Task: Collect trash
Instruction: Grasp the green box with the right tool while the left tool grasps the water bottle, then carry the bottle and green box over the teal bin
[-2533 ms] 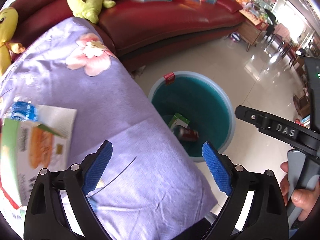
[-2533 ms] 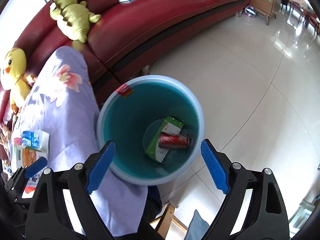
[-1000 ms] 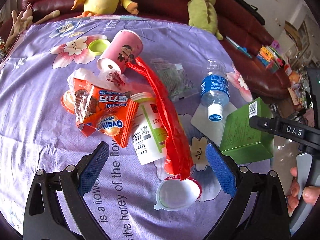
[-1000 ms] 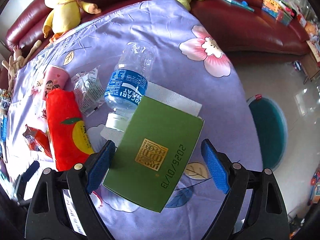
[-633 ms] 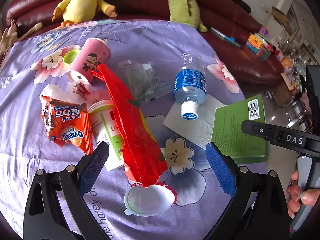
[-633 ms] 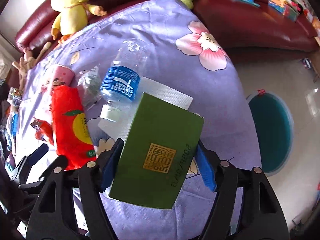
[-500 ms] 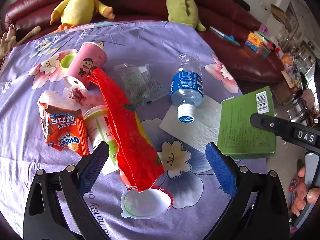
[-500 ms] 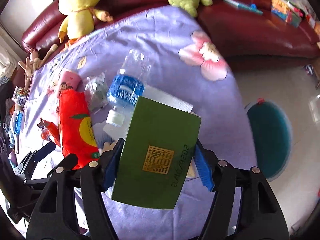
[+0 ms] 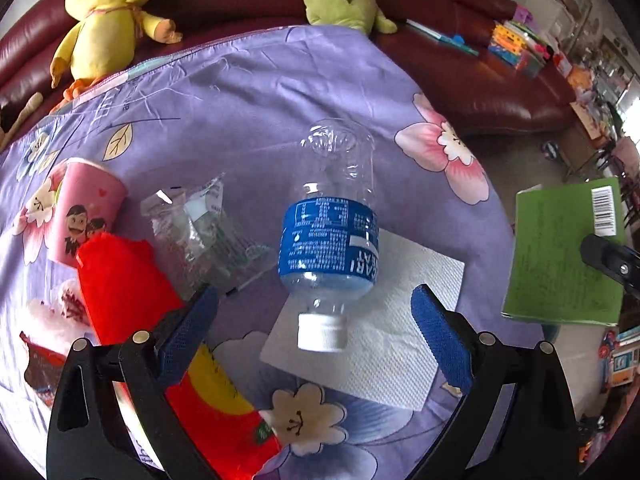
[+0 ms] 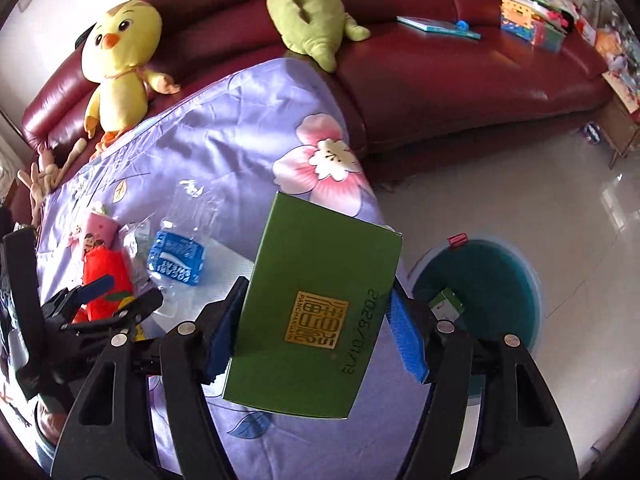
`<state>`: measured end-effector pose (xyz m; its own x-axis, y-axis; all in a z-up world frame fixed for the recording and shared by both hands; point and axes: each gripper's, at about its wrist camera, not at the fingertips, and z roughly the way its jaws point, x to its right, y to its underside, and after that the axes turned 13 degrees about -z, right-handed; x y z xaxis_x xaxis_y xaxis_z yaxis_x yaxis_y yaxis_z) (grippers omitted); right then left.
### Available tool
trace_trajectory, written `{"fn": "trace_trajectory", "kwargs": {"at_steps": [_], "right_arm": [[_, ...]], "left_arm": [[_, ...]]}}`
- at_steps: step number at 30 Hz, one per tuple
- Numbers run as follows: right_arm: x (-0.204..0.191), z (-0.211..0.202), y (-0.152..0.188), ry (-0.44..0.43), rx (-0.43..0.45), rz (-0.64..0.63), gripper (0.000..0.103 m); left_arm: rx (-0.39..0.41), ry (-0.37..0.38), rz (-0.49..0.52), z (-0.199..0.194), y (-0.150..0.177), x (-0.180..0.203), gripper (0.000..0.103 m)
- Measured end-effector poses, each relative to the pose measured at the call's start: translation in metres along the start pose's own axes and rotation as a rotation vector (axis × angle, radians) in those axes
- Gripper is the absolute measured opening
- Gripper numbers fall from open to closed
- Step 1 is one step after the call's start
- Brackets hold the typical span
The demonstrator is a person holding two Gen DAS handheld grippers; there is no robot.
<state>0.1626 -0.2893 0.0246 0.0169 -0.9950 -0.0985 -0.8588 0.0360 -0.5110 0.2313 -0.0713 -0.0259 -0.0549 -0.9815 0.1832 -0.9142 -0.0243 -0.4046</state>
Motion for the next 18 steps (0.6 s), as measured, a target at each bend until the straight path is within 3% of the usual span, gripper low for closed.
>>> {"fn": "trace_trajectory", "kwargs": {"at_steps": [7,12,18], "right_arm": [[0.041,0.005,0.008,-0.024,0.008,0.074,0.064],[0.061,0.008,0.017,-0.037,0.003,0.11,0.064],[0.083,0.003,0.028,-0.053,0.031,0.152,0.064]], "left_arm": [[-0.034,-0.075,0.033,0.041,-0.016,0.02,0.095],[-0.049,-0.101,0.033,0.055,-0.02,0.023,0.067],[0.034,-0.133,0.052,0.041,-0.011,0.034,0.067]]}}
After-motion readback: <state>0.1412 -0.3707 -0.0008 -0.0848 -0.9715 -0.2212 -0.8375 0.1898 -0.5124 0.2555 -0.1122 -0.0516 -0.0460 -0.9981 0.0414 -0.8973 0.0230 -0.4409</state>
